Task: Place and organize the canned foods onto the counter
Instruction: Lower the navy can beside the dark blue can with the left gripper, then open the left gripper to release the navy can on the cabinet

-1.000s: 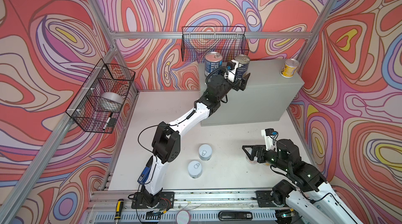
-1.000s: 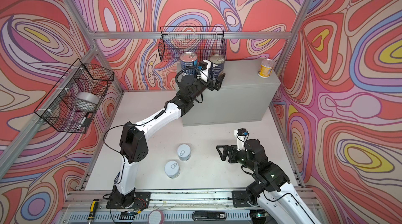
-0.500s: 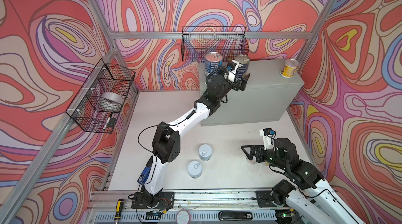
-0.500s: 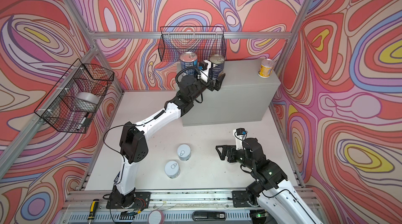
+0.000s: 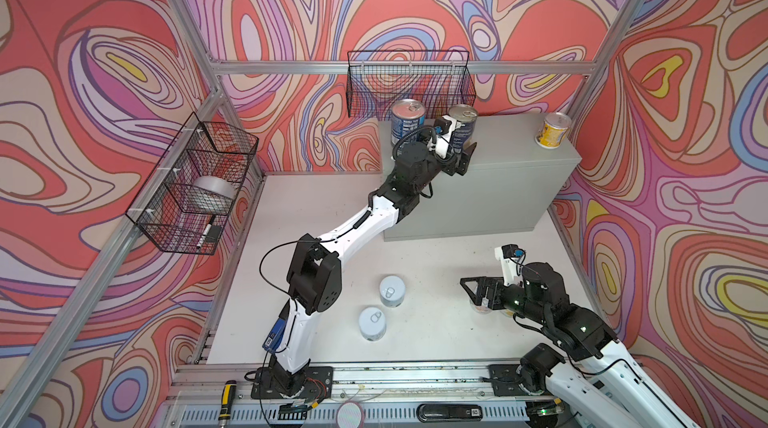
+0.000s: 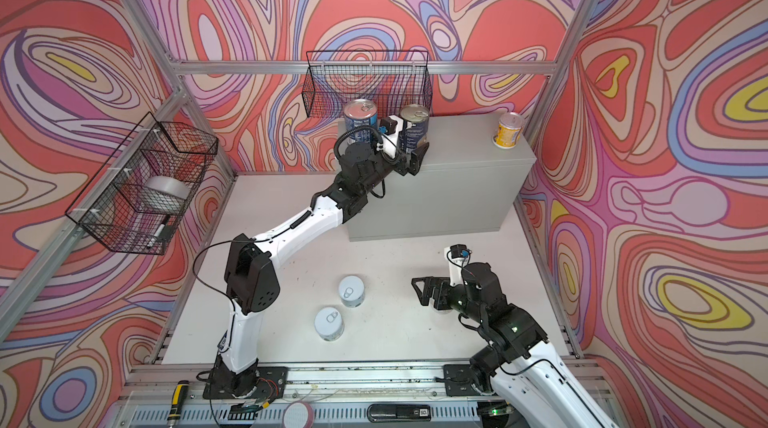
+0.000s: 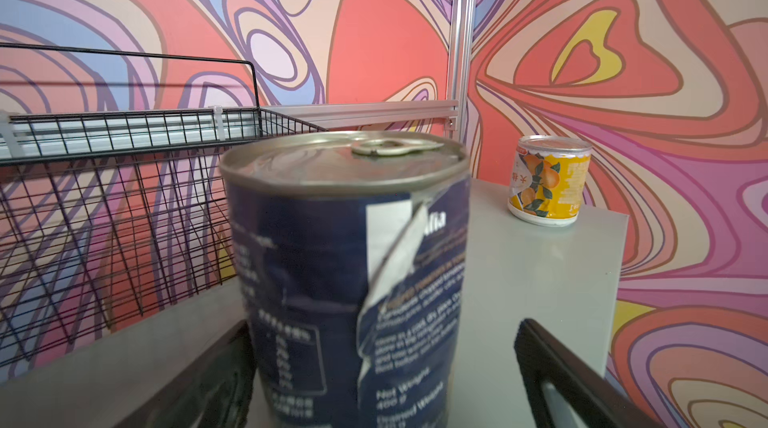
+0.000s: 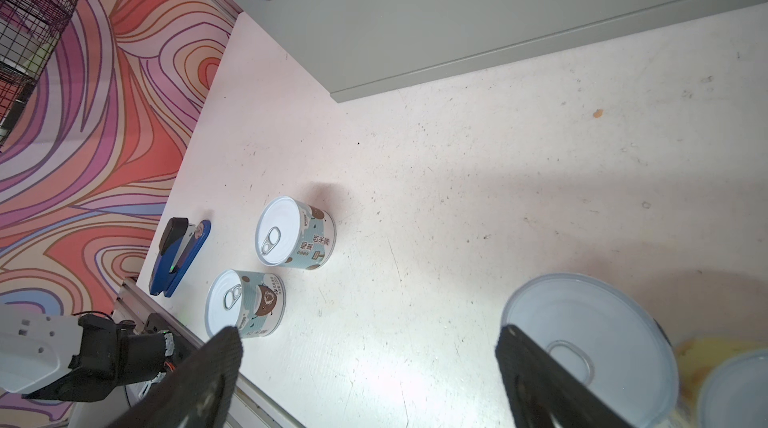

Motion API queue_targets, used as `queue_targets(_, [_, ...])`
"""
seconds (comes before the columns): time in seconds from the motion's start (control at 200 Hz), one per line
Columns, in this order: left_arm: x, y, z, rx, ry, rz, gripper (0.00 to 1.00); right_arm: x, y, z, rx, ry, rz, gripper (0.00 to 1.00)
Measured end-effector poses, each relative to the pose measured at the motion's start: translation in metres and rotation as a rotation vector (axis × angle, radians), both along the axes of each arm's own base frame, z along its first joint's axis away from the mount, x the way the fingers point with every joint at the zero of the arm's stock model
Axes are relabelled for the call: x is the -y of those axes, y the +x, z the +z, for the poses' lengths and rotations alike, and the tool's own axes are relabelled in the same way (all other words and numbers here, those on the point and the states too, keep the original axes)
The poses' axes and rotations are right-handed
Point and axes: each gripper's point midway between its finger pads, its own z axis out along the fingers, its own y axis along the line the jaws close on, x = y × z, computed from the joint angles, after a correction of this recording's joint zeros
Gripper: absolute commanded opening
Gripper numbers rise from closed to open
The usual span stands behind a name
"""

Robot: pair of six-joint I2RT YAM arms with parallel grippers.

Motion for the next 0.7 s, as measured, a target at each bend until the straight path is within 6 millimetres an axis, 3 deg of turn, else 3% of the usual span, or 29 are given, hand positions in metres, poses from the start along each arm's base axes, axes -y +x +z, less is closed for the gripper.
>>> queue_targets(0.316, [-0.014, -0.02, 0.007, 0.005, 0.025, 0.003, 1.0, 0.0, 0.003, 0.012, 0.05, 0.025, -0.01, 0.99])
queue_targets(0.701, [-0.031, -0.043, 0.01, 0.004, 0.044, 0.013, 1.0, -0.003, 0.013, 0.01, 0.042, 0.021, -0.022, 0.98])
